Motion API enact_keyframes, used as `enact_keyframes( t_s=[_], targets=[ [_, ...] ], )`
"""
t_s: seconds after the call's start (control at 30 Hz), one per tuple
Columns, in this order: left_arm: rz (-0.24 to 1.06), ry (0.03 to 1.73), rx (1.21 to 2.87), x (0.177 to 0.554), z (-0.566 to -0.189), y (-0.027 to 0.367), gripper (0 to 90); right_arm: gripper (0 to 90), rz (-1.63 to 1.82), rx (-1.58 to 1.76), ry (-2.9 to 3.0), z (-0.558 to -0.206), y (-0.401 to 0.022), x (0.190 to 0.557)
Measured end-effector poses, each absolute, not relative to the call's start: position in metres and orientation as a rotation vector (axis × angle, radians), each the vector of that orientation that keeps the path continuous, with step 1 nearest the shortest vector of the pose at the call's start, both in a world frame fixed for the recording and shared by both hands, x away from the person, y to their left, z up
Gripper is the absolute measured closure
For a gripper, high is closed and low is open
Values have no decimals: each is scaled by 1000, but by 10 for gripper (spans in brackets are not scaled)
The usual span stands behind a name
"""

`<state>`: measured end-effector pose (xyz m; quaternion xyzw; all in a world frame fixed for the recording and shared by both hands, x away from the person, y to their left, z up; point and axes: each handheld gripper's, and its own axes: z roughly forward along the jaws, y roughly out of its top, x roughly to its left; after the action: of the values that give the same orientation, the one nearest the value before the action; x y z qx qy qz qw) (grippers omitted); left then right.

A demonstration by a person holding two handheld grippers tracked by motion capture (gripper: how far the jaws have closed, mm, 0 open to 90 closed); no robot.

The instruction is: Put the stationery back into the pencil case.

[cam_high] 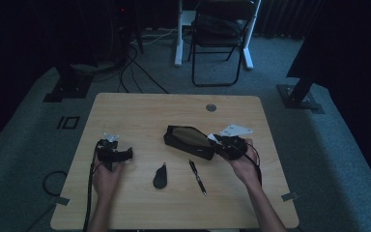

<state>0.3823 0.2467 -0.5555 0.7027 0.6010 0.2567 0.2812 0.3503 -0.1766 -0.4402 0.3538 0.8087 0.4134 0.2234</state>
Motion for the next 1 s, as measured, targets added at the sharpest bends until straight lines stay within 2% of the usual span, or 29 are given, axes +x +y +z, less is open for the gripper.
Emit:
enact_keyframes(
  t_s=[1.0],
  targets=[
    [688,1611,1883,382,-556,247,72,714,1170,935,2266,-440,-159,369]
  ],
)
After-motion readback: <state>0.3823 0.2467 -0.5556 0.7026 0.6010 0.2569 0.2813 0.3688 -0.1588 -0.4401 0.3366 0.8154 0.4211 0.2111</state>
